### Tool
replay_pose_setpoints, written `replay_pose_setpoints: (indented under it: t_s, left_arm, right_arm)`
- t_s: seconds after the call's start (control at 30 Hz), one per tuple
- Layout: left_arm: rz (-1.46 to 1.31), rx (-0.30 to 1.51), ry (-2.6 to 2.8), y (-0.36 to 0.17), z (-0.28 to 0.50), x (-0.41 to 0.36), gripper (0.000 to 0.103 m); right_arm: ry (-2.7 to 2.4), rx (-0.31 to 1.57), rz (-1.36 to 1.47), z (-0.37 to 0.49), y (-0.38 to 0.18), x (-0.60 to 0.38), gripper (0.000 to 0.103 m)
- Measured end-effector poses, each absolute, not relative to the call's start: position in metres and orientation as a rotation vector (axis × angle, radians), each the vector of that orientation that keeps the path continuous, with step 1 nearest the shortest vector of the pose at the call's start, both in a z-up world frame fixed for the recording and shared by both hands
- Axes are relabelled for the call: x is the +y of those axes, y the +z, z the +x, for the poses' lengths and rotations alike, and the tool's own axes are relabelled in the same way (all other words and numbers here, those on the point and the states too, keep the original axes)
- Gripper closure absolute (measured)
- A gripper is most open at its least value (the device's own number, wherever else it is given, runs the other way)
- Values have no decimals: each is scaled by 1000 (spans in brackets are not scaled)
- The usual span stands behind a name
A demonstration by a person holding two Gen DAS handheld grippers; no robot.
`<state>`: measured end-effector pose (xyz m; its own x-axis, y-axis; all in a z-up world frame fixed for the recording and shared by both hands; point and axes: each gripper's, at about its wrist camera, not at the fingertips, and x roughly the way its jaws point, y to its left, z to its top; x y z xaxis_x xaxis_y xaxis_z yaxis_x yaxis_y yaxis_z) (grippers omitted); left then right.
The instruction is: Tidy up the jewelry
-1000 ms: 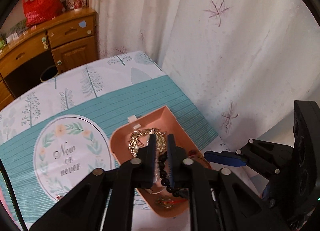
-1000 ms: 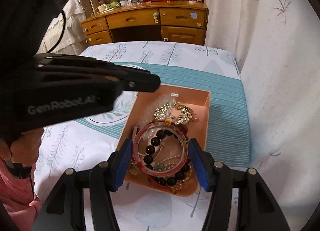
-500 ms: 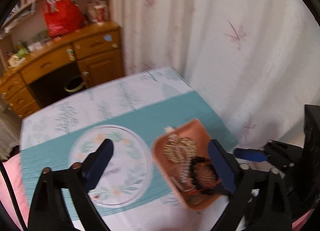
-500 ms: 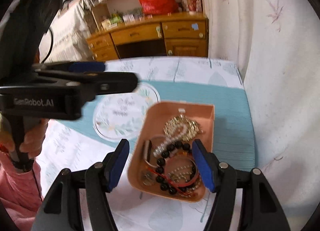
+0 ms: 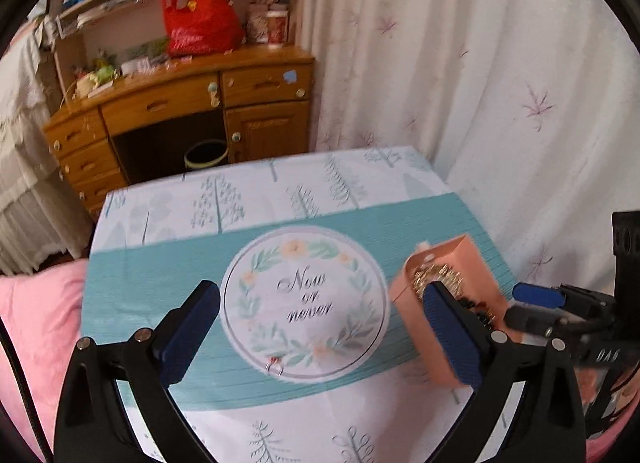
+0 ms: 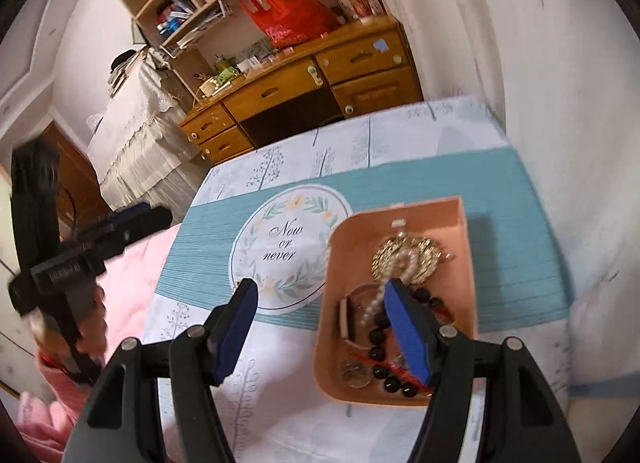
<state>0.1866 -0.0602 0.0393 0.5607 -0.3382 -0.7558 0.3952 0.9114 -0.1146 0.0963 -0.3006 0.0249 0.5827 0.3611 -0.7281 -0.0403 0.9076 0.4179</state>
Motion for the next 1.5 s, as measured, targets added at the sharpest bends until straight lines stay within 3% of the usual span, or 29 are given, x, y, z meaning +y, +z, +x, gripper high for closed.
replay_pose_setpoints:
  t_s: [0.47, 0.67, 0.77, 0.83, 0.9, 1.2, 1.5]
  left_arm:
    - [34, 904, -419, -56, 175, -38, 3]
    - [38, 909, -429, -76, 171, -36, 9]
    - [35, 924, -428, -84, 172, -34, 21]
    - [20, 931, -422, -89, 175, -31, 37]
    - [13, 941, -407, -95, 177, -28, 44]
    - [47, 941, -374, -106, 181, -28, 60]
    - [86, 931, -304, -106, 181, -27, 89]
  right_arm:
    - [144, 881, 296, 78, -12, -263, 37]
    - [128, 855, 264, 67, -13, -262, 37]
    - [91, 843, 213, 64, -13, -261, 37]
    - [81, 839, 191, 63, -13, -260, 37]
    - [82, 838, 184, 61, -13, -260, 37]
    - [83, 847, 166, 64, -16, -259, 37]
    - [80, 855, 181, 64, -19, -260, 37]
